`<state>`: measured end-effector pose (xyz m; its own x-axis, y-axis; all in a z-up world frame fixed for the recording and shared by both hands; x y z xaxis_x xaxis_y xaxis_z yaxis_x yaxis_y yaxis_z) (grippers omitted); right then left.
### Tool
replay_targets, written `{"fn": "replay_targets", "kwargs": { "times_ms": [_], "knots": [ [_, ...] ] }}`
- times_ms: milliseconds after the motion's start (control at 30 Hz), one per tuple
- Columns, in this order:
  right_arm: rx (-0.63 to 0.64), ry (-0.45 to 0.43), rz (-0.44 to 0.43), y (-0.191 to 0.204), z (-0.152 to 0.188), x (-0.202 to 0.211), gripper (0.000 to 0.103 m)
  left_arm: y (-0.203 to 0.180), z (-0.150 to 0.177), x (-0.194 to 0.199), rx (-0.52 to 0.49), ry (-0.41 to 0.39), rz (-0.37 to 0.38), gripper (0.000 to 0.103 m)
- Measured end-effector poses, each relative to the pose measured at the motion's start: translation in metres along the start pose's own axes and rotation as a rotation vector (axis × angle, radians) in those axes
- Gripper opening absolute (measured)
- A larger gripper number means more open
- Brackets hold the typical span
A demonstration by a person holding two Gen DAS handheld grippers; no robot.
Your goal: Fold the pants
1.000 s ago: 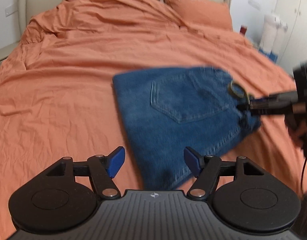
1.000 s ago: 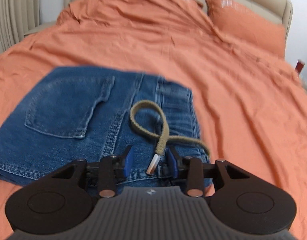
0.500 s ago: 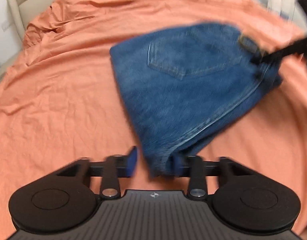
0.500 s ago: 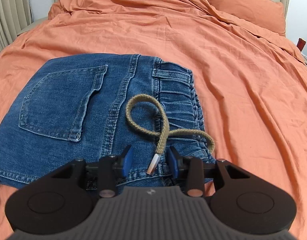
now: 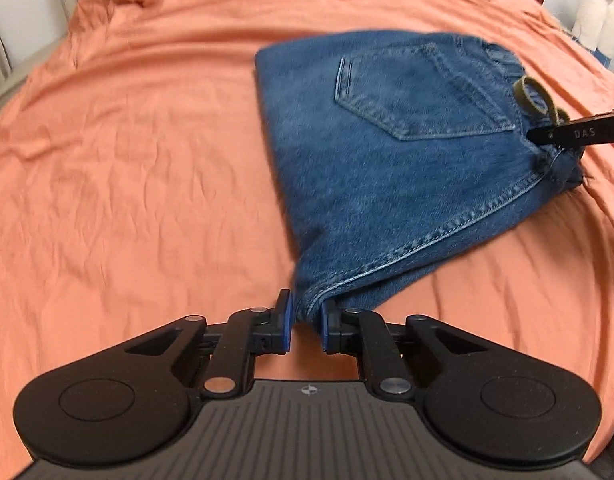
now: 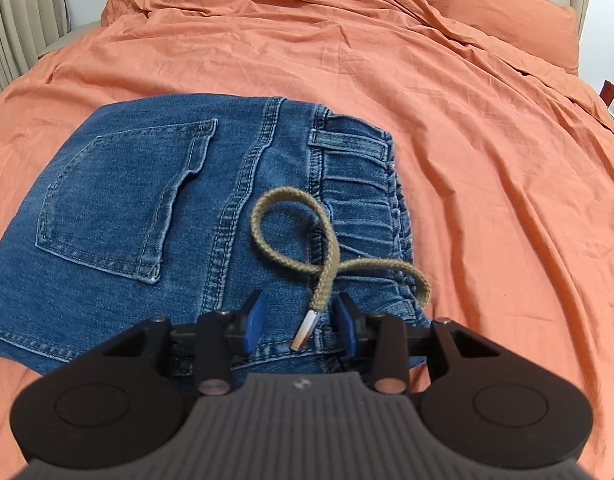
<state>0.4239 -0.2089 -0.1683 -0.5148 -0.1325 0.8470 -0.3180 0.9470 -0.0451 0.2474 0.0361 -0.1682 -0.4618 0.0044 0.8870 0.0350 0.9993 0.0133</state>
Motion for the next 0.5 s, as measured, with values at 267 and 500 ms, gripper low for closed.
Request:
{"fn": "replay_targets", "kwargs": {
  "times_ms": [267,500],
  "knots": [
    [-0.011,0.006,-0.009,-0.002,0.000,-0.001,0.034,0.003,0.004,0.007,0.038,0.064,-0.002,0.013],
    [-0.038,0.002,-0.027,-0.007,0.001,-0.001,0.034,0.047,0.016,0.023,0.173,0.043,-0.038,0.000]
  ]
}}
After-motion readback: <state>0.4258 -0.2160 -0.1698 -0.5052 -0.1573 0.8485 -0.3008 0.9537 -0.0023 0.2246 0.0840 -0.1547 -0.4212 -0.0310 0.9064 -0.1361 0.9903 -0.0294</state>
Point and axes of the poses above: each gripper's, at about its wrist camera, not at the fingertips, and x roughly against the way its jaws point, y to its left, z to its underside, the point moved 5 cm from there along -x, roughly the way its jaws point, and after that the axes turned 1 degree about x, right-handed, at the moved point
